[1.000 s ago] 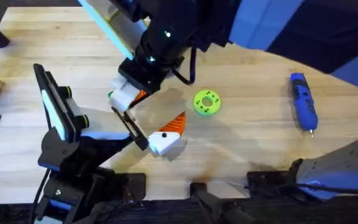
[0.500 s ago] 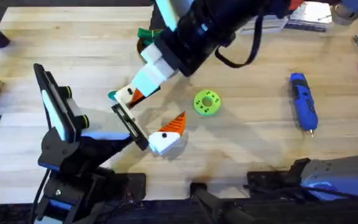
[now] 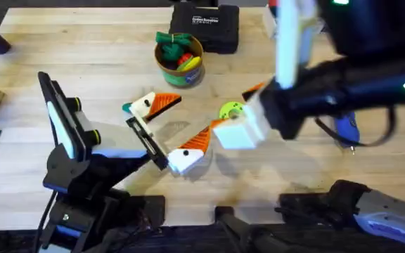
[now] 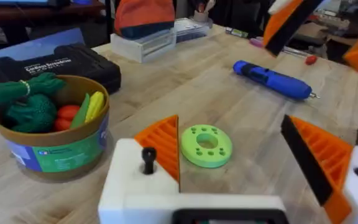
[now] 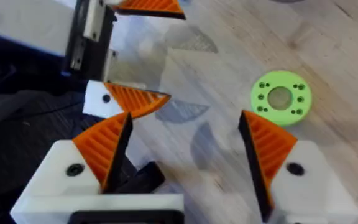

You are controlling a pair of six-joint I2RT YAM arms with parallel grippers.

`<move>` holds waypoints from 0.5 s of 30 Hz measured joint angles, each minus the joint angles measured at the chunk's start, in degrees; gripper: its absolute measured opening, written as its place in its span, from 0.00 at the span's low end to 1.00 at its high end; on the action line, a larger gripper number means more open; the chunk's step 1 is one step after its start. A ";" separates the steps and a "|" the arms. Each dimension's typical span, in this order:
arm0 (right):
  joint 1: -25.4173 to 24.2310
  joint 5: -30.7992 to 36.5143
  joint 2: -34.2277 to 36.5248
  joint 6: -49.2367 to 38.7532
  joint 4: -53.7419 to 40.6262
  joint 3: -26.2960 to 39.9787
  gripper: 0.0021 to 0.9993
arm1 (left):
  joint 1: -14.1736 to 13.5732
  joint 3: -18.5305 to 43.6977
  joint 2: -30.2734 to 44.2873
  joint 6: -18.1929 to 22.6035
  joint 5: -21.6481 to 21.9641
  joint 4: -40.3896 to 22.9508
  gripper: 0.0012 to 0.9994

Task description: Pick up the gripper from the table and insert it into the empty holder that is missing its gripper. Then pick up a screw, insert it into the mounting hole, and use the screwdriver to tighten it. Finally, clean up the table by picking up the vegetable and placing it into the bucket.

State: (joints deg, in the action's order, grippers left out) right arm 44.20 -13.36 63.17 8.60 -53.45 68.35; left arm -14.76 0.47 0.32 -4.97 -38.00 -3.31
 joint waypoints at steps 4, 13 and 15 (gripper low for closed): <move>-1.90 -2.93 -8.45 -0.18 -0.08 -3.85 0.99 | 0.00 0.00 0.00 0.00 0.00 0.00 0.99; -2.44 -5.01 -13.44 -12.38 -4.02 -8.01 0.99 | 0.00 0.00 0.00 0.00 0.00 0.00 0.99; -2.44 -5.17 -13.14 -15.06 -4.01 -8.14 0.99 | 0.00 0.00 0.00 0.00 0.00 0.00 0.99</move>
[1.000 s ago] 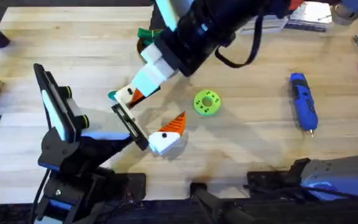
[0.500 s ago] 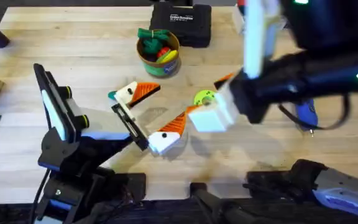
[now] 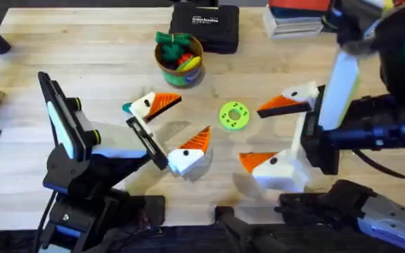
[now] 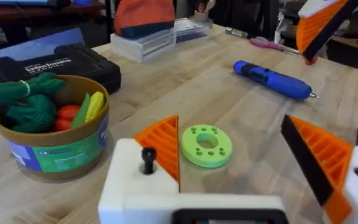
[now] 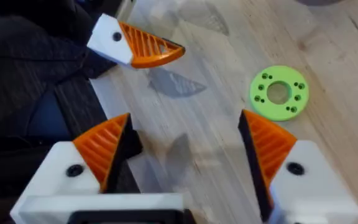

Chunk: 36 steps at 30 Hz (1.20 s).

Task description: Pick up the gripper from the table and insert it into the empty holder that is missing its gripper. Then pick up a screw, insert it into the mounting hole, and use the screwdriver to tighten it. Finally, clean up the table by picking up the vegetable and placing it into the bucket.

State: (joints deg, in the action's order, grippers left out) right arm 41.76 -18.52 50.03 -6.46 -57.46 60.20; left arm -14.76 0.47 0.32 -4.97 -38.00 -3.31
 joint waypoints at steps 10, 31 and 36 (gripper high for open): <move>0.00 -0.02 3.38 -6.52 0.03 0.00 0.99 | 0.00 0.00 0.00 0.04 0.02 0.00 0.36; -10.30 1.06 11.54 -3.75 -3.33 -0.02 0.99 | 0.00 0.00 0.00 0.24 0.03 0.01 0.00; -24.40 9.34 11.53 -1.60 -5.10 -0.02 1.00 | 0.00 0.00 0.00 0.24 0.02 0.02 0.00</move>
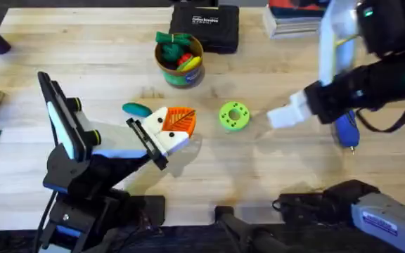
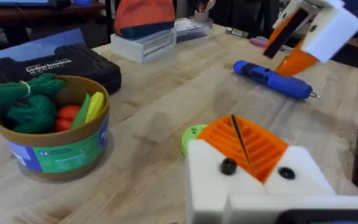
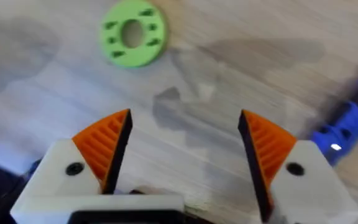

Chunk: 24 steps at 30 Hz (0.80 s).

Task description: Pick up the gripper from the table and insert it into the empty holder that is missing its gripper. Then pick up a screw, insert it into the mounting hole, and use the screwdriver to tighten it. Finally, clean up the table by picking up the vegetable and placing it into the bucket.

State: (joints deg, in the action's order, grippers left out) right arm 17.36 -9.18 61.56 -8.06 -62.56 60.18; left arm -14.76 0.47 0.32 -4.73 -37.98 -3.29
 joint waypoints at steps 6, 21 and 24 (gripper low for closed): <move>-16.90 13.06 0.43 0.53 3.72 0.00 1.00 | 0.00 0.00 0.00 0.00 0.00 -0.01 0.00; -41.29 9.98 18.28 -16.83 11.83 0.00 1.00 | 0.00 0.00 0.00 0.00 0.00 -0.02 0.00; -42.52 9.05 22.32 -19.11 11.89 0.00 0.99 | 0.00 0.00 0.00 0.00 0.00 -0.02 0.00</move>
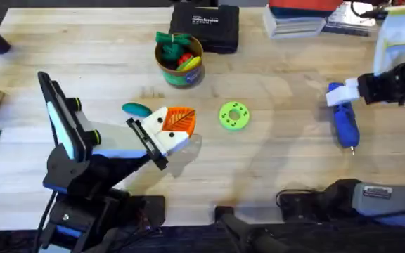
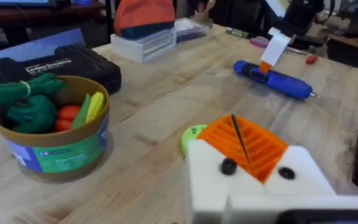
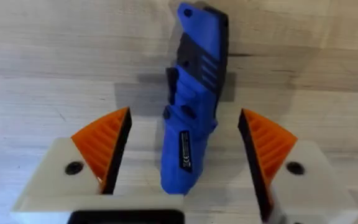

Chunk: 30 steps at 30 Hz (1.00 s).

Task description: Pick up the gripper from the table and insert it into the empty holder that is missing its gripper. Then pick up a screw, insert it into the mounting hole, and use the screwdriver to tighten it. Finally, clean up the table by picking up the vegetable and placing it into the bucket.

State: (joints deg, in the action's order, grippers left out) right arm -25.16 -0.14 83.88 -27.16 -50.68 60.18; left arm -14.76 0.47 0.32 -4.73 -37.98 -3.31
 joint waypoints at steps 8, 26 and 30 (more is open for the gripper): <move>-0.38 -0.83 7.97 -1.99 3.97 0.00 0.99 | 0.00 0.00 0.00 0.00 0.00 0.00 0.00; -0.42 -2.26 12.50 -2.42 9.10 0.00 0.69 | 0.00 0.00 0.00 0.00 0.00 0.00 0.00; -0.42 -2.80 12.50 -2.84 9.11 0.00 0.43 | 0.00 0.00 0.00 0.00 0.00 0.00 0.00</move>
State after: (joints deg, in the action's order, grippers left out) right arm -25.58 -2.94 96.38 -30.00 -41.56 60.18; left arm -14.76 0.47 0.32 -4.73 -37.98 -3.31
